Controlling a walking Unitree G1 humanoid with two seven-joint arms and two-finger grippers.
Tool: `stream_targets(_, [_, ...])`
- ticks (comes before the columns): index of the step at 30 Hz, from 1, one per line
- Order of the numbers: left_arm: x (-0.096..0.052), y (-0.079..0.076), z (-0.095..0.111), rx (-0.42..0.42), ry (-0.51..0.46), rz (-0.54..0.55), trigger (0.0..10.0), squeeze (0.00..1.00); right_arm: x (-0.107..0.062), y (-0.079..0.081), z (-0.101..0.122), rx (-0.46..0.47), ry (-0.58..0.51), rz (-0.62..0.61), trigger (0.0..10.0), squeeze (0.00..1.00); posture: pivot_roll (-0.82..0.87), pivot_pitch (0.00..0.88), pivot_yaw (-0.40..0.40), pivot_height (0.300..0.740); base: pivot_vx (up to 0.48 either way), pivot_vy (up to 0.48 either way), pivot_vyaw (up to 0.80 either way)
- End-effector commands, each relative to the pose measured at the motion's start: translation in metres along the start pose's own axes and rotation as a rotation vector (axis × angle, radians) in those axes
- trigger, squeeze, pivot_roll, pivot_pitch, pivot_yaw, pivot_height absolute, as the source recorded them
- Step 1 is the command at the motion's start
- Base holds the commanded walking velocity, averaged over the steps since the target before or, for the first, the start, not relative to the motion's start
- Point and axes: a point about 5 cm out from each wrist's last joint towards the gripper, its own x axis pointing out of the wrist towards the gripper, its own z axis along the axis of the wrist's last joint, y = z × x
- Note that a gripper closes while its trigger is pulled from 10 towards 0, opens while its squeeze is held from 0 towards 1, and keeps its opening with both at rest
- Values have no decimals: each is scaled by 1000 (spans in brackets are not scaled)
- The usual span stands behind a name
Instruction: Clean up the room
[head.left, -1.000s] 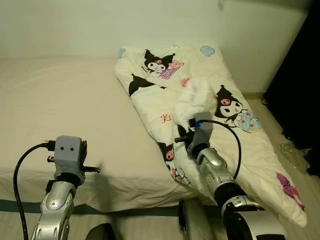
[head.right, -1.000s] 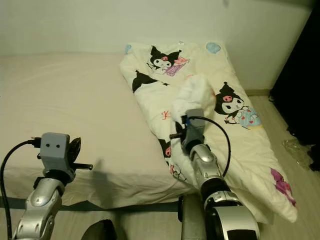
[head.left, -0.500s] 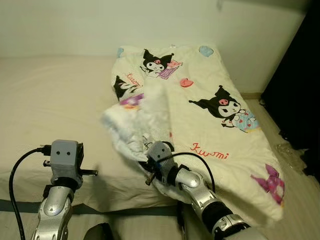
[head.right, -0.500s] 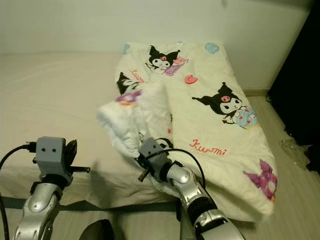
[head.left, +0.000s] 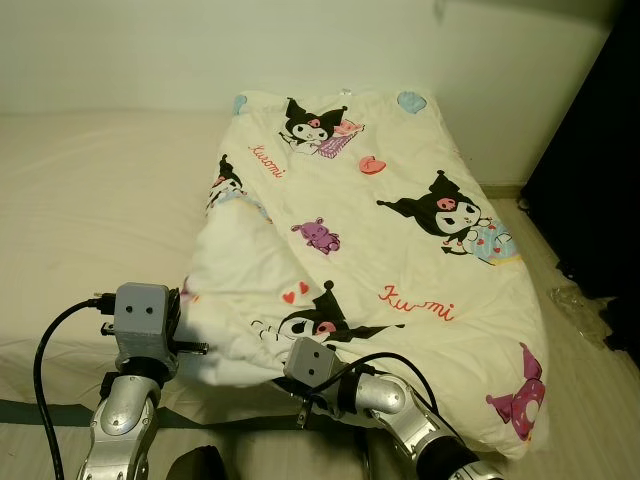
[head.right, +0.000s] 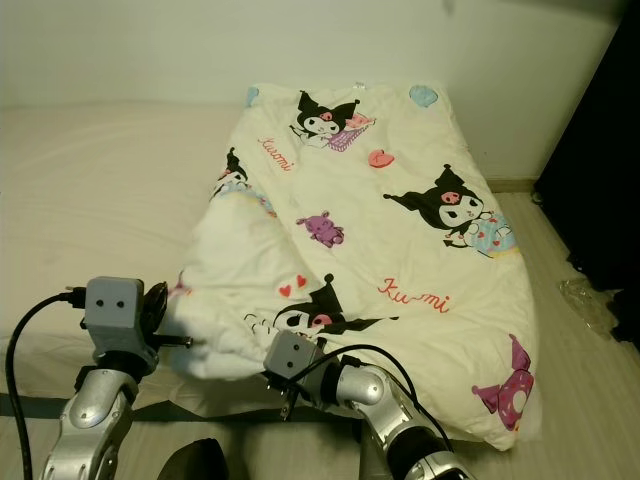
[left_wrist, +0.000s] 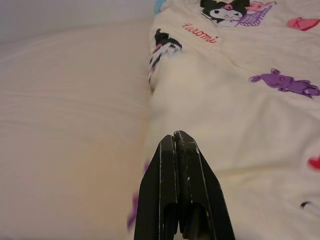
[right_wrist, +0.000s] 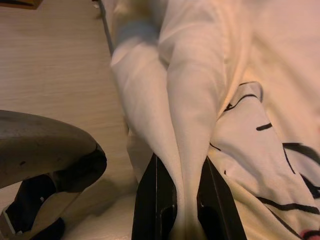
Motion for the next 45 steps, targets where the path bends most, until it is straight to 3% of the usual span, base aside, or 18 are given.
stream_targets(1, [-3,2,0,23,-3,6,10000,0,4,7,4,-22,-31,33,1647,0,-58,197,28,535,0,0,0])
stream_targets(2, [-2,5,1,36,-12,19,10000,0,5,8,5,-19,-37,33,7647,0,-58,197,28,535,0,0,0])
stream_targets(3, [-2,9,2,46,-17,38,10000,0,7,9,6,-14,-39,34,10000,0,-54,198,28,535,0,0,0])
stream_targets(6, [-1,12,3,55,-22,52,10000,0,8,10,6,-4,-43,40,10000,0,-54,198,28,535,0,0,0])
stream_targets(7, [-1,14,3,60,-24,59,10000,0,10,11,7,11,-50,41,10000,310,-54,198,28,535,0,0,0])
stream_targets(8, [-1,16,3,64,-24,62,10000,0,11,12,8,32,-59,54,10000,1000,-54,198,28,535,0,0,0])
stream_targets(13, [-1,15,3,71,-19,52,10000,0,12,12,10,52,-79,62,10000,1000,-47,196,25,535,0,0,0])
stream_targets(14, [-2,13,1,74,-15,41,10000,0,12,12,10,48,-76,56,10000,843,-47,195,24,535,0,0,0])
stream_targets(15, [-3,10,0,76,-10,31,10000,0,12,12,9,45,-68,55,10000,337,-50,194,25,535,0,0,0])
stream_targets(16, [-3,7,-1,76,-6,20,10000,0,11,12,8,47,-57,56,10000,0,-50,194,25,535,0,0,0])
stream_targets(20, [-4,2,-2,75,-5,2,10000,0,8,13,6,46,-48,74,10000,0,-53,192,27,535,0,0,0])
stream_targets(21, [-3,-2,-2,76,-7,-14,10000,0,5,16,1,131,-23,137,10000,0,-53,192,27,535,0,0,0])
stream_targets(25, [-3,-5,-3,80,-6,-31,10000,0,-5,17,-2,193,8,218,10000,0,-57,187,28,535,0,0,0])
stream_targets(32, [-3,-4,-5,83,-1,-35,10000,0,-25,2,13,311,-95,199,10000,0,-60,180,28,535,0,0,0])
stream_targets(33, [-1,-3,-5,81,9,-40,10000,0,-51,-21,35,441,-231,137,10000,0,-62,173,28,535,0,0,0])
stream_targets(34, [0,-4,-6,79,15,-43,10000,0,-60,-27,43,480,-279,133,10000,0,-68,164,33,535,0,0,0])
stream_targets(41, [6,-8,-10,70,38,-63,10000,0,-101,-58,70,545,-473,6,10000,0,-81,141,44,535,0,0,0])
stream_targets(45, [15,-12,-10,58,49,-64,10000,0,-124,-84,77,525,-569,-241,10000,0,-86,119,49,535,0,0,0])
